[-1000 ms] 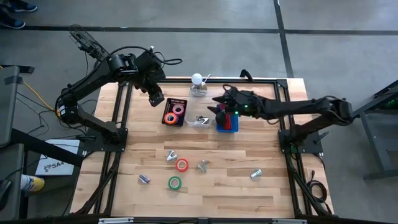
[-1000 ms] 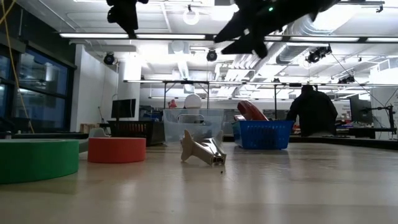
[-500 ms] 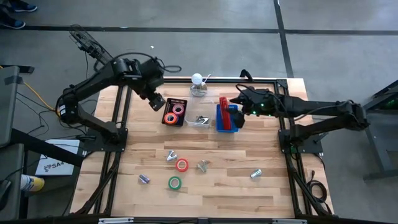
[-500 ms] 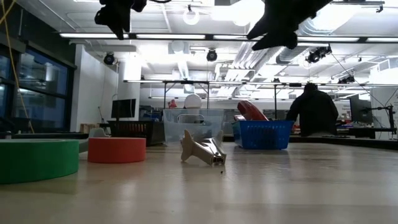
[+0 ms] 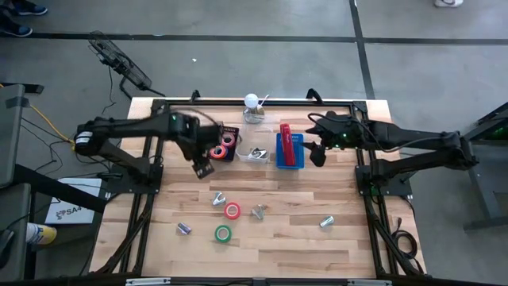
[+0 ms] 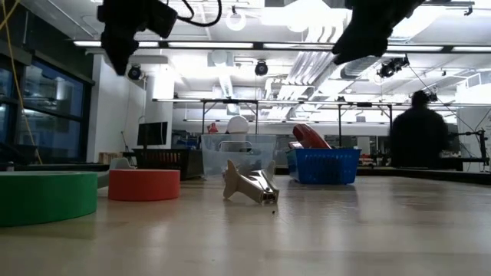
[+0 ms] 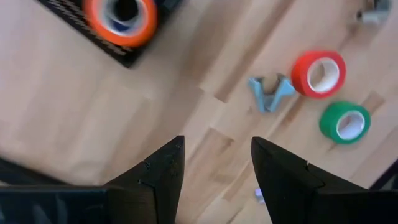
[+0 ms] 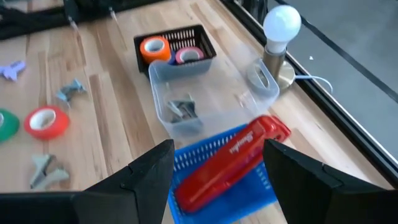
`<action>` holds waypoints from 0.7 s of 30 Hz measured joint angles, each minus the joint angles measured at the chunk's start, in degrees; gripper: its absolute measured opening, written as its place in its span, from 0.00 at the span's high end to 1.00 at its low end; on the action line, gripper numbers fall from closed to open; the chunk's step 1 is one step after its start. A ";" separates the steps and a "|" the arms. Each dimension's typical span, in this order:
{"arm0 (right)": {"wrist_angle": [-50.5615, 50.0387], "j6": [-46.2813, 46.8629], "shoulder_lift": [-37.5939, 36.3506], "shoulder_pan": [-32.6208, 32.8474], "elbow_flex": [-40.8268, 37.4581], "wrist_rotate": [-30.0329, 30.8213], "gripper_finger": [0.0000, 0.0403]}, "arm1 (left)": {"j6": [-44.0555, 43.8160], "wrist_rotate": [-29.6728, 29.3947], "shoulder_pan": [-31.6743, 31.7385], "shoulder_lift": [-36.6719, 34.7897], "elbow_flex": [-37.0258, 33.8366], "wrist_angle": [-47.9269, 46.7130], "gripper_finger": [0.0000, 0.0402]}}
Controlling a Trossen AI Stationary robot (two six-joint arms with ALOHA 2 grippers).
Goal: Pick and place Stapler, Stapler remover, tape
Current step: Put the left blue staple remover into the transparent bin
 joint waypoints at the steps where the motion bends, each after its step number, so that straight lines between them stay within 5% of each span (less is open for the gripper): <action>1: -0.76 -0.25 -0.34 0.00 0.00 0.00 0.41 | -0.91 0.40 -1.22 0.00 -1.32 1.10 0.55; 16: -10.62 -3.34 -6.26 0.00 0.00 0.90 0.41 | -15.25 0.79 -16.60 0.00 -21.07 29.79 0.54; 21: -11.63 -4.23 -7.27 -0.01 0.00 1.34 0.41 | -21.88 0.81 -20.06 0.00 -25.58 34.66 0.46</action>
